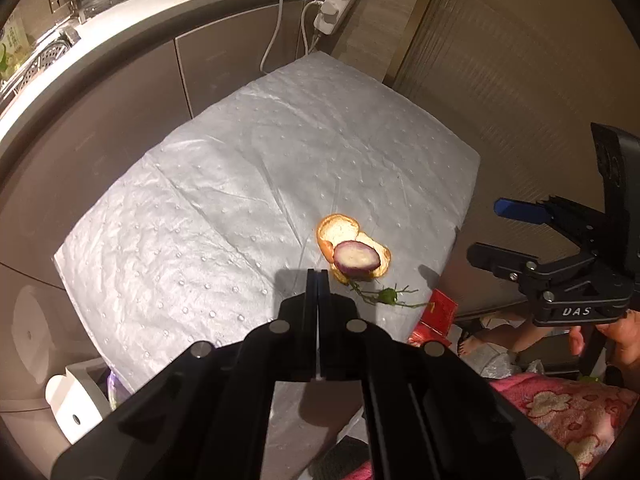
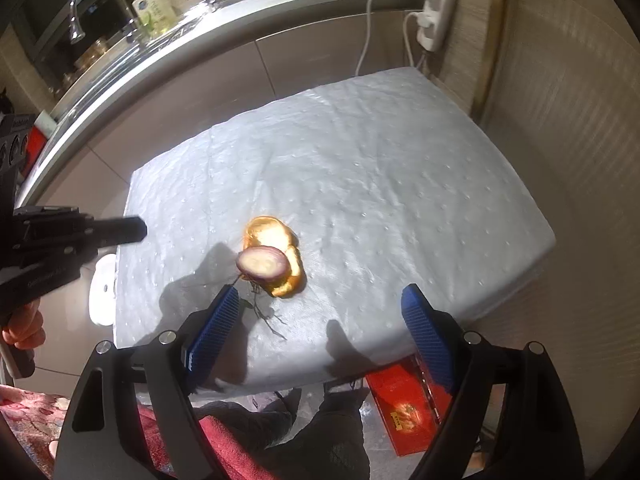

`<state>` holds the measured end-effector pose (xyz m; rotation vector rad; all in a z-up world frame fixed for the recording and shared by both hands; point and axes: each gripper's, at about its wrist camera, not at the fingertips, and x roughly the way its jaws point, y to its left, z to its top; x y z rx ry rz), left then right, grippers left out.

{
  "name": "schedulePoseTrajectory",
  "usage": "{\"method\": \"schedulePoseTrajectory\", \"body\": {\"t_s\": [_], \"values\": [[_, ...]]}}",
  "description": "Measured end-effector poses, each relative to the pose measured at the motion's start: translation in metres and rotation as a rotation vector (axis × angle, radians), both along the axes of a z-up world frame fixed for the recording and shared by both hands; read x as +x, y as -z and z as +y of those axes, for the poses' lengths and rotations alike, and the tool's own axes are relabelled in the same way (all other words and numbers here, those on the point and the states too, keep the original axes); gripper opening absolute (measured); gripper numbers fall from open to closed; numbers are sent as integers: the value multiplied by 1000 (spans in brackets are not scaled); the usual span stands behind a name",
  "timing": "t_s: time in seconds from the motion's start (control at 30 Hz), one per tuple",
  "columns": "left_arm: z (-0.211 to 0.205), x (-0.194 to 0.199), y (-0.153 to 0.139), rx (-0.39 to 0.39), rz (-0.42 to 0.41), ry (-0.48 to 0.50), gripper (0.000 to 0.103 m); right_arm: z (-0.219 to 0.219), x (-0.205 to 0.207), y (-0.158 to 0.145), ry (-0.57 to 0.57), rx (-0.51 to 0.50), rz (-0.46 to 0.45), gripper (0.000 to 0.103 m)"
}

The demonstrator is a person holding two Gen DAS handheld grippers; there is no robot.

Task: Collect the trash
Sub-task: 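Grasp the green leafy stem beside the orange peel with the left tool, then lift the leafy stem off the peel with the left tool while the right tool approaches the onion slice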

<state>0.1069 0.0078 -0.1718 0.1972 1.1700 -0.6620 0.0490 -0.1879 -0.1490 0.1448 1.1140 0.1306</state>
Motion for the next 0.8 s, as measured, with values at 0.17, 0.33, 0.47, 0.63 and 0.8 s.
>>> {"method": "schedulePoseTrajectory", "body": {"t_s": [0.17, 0.33, 0.47, 0.63, 0.8], "values": [[-16, -12, 25, 4, 106, 59, 5, -5, 8, -5, 7, -2, -9, 83], [-41, -18, 50, 42, 150, 78, 50, -25, 6, -7, 46, -6, -10, 83], [-52, -16, 58, 48, 169, 85, 60, -38, 5, -3, 72, 3, 3, 83], [-65, -13, 62, 34, 182, 101, 63, -47, 2, 1, 77, 2, 15, 83], [-78, -9, 68, 47, 162, 105, 49, -53, 1, 2, 82, 3, 19, 83]]}}
